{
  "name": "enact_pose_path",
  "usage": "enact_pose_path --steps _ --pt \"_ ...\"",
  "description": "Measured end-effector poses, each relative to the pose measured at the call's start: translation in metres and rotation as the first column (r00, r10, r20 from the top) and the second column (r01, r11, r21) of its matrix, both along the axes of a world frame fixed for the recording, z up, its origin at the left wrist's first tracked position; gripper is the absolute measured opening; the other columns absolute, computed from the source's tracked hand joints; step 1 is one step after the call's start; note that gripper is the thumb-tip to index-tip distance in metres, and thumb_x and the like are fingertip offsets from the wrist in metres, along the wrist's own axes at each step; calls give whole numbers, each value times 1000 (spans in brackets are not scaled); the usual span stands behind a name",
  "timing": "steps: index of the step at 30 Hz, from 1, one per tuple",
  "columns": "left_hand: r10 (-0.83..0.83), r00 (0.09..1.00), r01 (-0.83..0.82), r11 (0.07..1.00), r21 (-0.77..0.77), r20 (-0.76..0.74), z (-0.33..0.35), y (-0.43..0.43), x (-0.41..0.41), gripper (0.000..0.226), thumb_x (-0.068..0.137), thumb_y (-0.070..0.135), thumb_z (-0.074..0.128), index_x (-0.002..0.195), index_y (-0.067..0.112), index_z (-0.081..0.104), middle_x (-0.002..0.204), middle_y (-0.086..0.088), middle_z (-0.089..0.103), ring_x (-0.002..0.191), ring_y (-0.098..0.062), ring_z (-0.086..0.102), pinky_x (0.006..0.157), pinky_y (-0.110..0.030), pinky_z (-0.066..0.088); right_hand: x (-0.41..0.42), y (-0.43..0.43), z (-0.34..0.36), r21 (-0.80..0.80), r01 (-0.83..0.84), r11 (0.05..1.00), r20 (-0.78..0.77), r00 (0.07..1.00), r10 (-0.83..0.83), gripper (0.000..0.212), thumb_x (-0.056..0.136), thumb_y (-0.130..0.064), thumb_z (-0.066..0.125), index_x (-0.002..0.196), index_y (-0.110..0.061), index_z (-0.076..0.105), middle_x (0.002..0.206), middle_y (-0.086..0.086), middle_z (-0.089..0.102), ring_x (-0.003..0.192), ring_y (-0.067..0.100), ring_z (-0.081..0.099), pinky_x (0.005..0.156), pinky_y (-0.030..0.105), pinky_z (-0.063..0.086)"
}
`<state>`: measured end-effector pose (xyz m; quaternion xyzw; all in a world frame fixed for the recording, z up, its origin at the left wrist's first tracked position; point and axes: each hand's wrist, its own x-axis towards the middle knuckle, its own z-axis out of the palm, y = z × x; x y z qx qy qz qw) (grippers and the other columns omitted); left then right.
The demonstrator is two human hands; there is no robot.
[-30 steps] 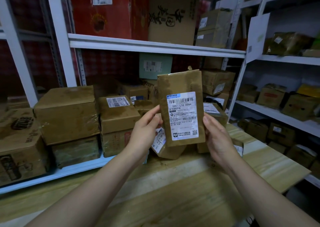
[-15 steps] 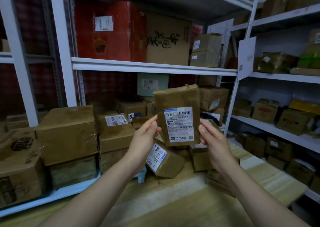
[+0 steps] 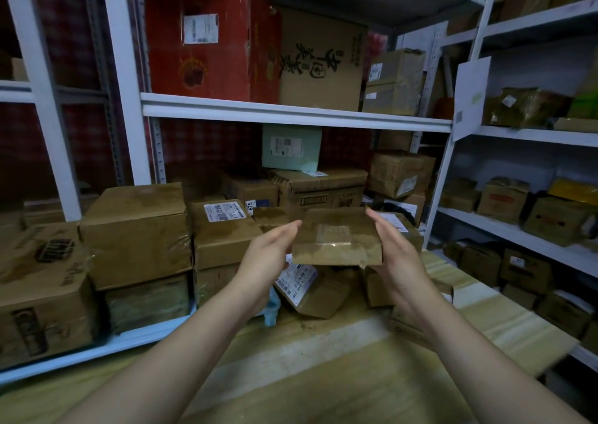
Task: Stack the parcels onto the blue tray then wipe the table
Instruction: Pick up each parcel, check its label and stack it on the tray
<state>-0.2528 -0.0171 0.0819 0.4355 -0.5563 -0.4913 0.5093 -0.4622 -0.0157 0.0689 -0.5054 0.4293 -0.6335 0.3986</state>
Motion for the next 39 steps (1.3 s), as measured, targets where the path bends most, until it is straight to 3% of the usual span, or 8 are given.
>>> enact_pose_path --steps 5,8,16,22,28,31,34,39 --pt "-1 999 0 1000 -14 -48 0 0 4 33 96 18 57 128 28 62 122 10 67 109 0 60 79 -14 45 2 -3 -2 14 -13 1000 108 994 12 41 101 -25 53 140 -35 53 121 1 72 114 23 67 98 45 52" --pt "15 998 -16 1000 -21 -63 -3 -3 4 42 94 6 58 131 24 59 122 8 67 104 4 60 66 -10 48 2 -3 -2 66 14 998 151 988 -23 36 99 -19 56 135 -22 55 123 7 70 118 30 63 101 49 51" --pt "22 995 -26 999 -45 -98 -10 -11 6 47 91 -2 59 131 23 59 120 7 69 108 -8 66 89 -31 55 5 2 2 56 -39 998 200 980 27 23 98 -14 57 116 -22 69 116 6 73 104 21 65 98 43 54" --pt "-1 995 -2 1000 -26 -97 -6 -10 4 49 92 2 60 136 22 55 125 5 66 111 -9 64 93 -32 54 6 5 5 19 -94 995 242 966 87 34 98 -11 55 131 -20 62 121 7 72 115 25 67 98 46 53" --pt "-45 997 46 999 18 -64 -8 -10 -3 66 86 29 72 145 21 44 135 1 58 121 -13 56 106 -41 45 11 7 9 -2 -147 989 225 964 144 38 96 -12 59 134 -16 58 124 10 70 116 28 66 100 50 52" --pt "-55 998 57 998 31 -34 -7 -7 -7 103 63 59 78 150 23 34 142 2 51 127 -14 51 109 -43 42 15 9 11 -8 -166 986 156 974 165 34 95 -14 60 128 -18 63 121 12 71 108 25 68 97 47 53" --pt "-102 992 105 994 29 -67 -4 -3 -12 128 46 68 79 154 28 23 148 -1 45 131 -14 48 108 -40 42 20 10 13 -18 -208 978 105 972 208 32 92 -15 61 123 -20 66 114 8 74 100 19 70 89 39 56" --pt "-131 977 128 991 -28 -169 -2 0 -21 124 48 52 82 150 30 16 128 0 61 110 -9 64 94 -36 53 30 11 15 -20 -268 963 63 961 269 33 94 -12 58 126 -18 63 120 2 73 106 20 67 91 36 54"
